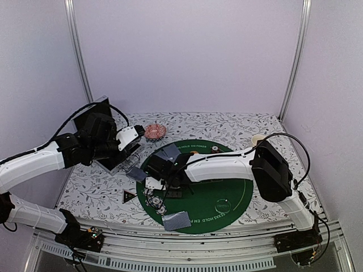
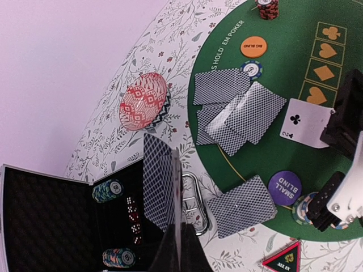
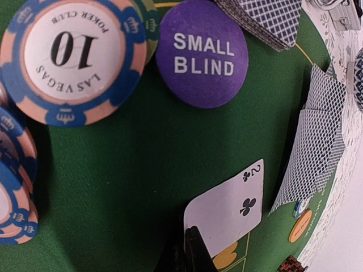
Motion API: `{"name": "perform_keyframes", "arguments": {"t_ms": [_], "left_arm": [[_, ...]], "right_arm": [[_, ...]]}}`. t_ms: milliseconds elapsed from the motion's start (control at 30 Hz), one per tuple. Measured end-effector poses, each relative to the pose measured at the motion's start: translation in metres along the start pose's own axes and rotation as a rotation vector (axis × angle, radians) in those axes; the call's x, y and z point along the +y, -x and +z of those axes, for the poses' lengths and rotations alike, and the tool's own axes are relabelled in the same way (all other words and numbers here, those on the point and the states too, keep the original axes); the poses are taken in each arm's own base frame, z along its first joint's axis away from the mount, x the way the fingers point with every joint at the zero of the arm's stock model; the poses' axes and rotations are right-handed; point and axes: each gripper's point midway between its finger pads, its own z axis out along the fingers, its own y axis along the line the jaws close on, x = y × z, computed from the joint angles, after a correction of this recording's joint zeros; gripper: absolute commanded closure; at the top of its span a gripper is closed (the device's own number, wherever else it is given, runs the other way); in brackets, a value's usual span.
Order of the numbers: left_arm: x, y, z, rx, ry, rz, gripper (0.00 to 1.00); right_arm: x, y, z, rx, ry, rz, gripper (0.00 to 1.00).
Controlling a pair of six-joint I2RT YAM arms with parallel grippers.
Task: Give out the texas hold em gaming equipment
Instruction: Flop the poker card in the community card area.
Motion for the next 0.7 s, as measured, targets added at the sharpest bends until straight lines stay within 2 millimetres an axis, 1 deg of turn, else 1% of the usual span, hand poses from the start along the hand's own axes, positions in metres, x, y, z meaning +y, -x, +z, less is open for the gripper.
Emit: {"name": "perform_keyframes", "arguments": {"t_ms": [33, 67, 100, 233, 300, 400, 500, 600, 633, 667, 700], "left_arm": [[0.0, 0.0, 0.0, 0.0, -0.001, 0.0, 1.0], [0.0, 0.0, 0.0, -0.001, -0.001, 0.0, 1.0], [0.0, 0.0, 0.0, -0.001, -0.002, 0.0, 1.0], [-0.001, 0.001, 0.0, -0.004, -0.007, 0.0, 1.0], [-0.002, 0.001, 0.0, -0.006, -0.01, 0.0, 1.0], [-0.003, 0.002, 0.0, -0.01, -0.017, 0.001, 1.0], [-0.005, 0.003, 0.0, -0.016, -0.026, 0.004, 1.0], [-0.01, 0.008, -0.001, -0.041, -0.044, 0.03, 1.0], [-0.012, 0.01, -0.003, -0.053, -0.045, 0.047, 1.0], [-0.013, 0.013, -0.006, -0.07, -0.041, 0.045, 1.0], [-0.009, 0.022, -0.011, -0.112, -0.015, 0.051, 1.0]], "right_arm": [[0.0, 0.0, 0.001, 0.002, 0.001, 0.007, 0.86], [0.0, 0.0, 0.0, 0.002, 0.002, 0.015, 0.77], [0.0, 0.0, 0.0, 0.002, 0.004, 0.028, 0.71], [-0.003, 0.003, -0.003, -0.013, 0.01, 0.058, 0.5], [-0.004, 0.005, -0.007, -0.03, 0.028, 0.088, 0.45], [-0.006, 0.014, -0.023, -0.082, 0.072, 0.121, 0.4], [-0.019, 0.025, -0.053, -0.173, 0.112, 0.186, 0.34], [-0.041, 0.039, -0.101, -0.327, 0.165, 0.288, 0.29], [-0.055, 0.042, -0.123, -0.4, 0.185, 0.339, 0.28], [-0.065, 0.04, -0.136, -0.44, 0.201, 0.373, 0.26], [-0.071, 0.033, -0.148, -0.465, 0.237, 0.419, 0.25]]}}
